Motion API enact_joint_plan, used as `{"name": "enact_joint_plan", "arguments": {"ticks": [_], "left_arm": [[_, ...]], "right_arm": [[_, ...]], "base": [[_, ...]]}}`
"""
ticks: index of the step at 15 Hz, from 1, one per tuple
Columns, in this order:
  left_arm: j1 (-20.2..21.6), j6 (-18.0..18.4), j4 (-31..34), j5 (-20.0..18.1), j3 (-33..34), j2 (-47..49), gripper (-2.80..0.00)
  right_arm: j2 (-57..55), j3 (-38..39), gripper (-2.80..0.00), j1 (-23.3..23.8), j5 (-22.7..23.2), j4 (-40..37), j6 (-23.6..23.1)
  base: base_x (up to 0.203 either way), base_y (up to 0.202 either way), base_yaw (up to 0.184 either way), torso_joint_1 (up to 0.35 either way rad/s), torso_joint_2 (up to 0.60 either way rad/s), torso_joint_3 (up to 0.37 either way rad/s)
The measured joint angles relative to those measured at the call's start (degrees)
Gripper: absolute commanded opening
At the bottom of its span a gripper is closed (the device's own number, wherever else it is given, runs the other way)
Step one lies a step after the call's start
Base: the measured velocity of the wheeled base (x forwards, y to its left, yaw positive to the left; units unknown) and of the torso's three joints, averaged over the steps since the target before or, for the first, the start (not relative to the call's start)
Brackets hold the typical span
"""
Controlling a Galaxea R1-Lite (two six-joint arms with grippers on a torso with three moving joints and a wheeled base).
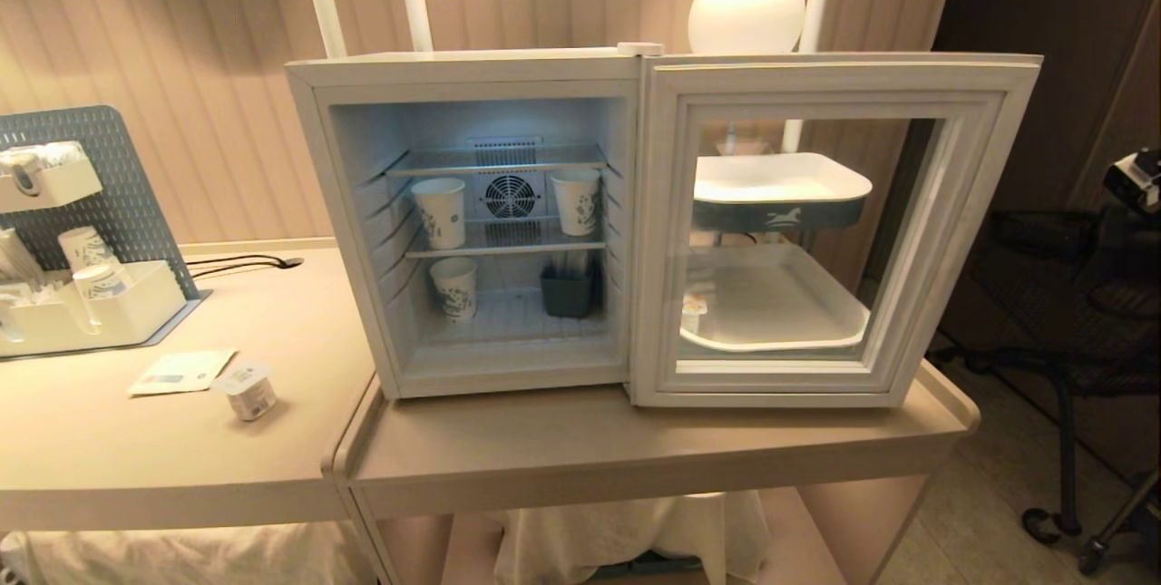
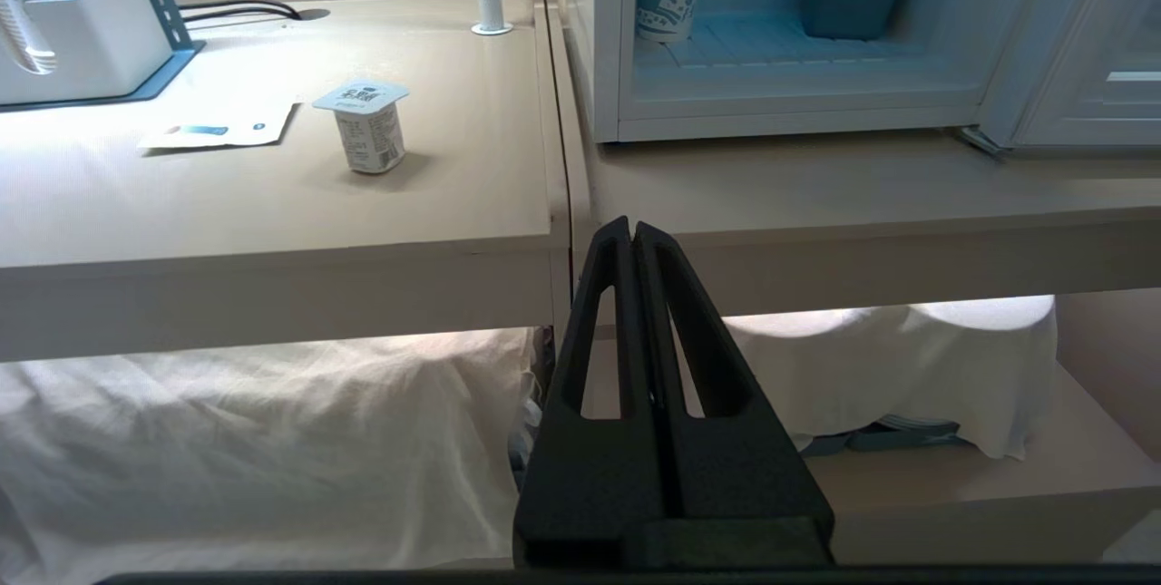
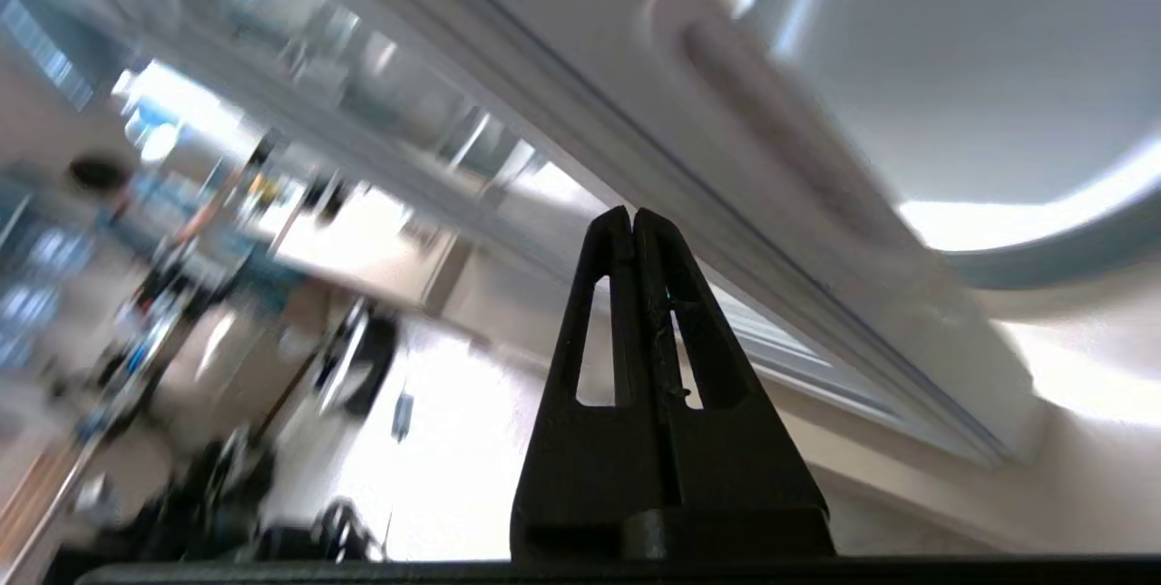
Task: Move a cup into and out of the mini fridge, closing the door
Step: Close the freezer door
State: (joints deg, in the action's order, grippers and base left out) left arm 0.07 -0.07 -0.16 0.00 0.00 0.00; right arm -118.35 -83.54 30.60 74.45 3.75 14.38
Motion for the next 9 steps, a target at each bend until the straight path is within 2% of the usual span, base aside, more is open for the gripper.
{"name": "enact_joint_plan", "arguments": {"ticks": [2,4,7,9], "left_arm": [[0.00,0.00,-0.02,0.00,0.00,0.00,-2.80],[0.02,-0.03,0.02,0.00,0.00,0.00,-2.80],[0.02,-0.10,0.00,0.00,0.00,0.00,-2.80],[0.00,-0.17,0.01,0.00,0.00,0.00,-2.80]], "right_arm": [[2.06,-0.95,-2.80,3.28,-2.41,-3.08,-0.30],[2.02,-3.43,-2.80,4.54,-3.30,-3.72,-0.24],[-2.57,-9.73,-2.80,4.71,-4.22,-4.04,0.07],[-7.33,-15.24,-2.80,2.63,-4.51,-4.14,0.16]], "base": [[0.000,0.000,0.000,0.000,0.00,0.000],[0.000,0.000,0.000,0.000,0.00,0.000],[0.000,0.000,0.000,0.000,0.00,0.000],[0.000,0.000,0.000,0.000,0.00,0.000]]}}
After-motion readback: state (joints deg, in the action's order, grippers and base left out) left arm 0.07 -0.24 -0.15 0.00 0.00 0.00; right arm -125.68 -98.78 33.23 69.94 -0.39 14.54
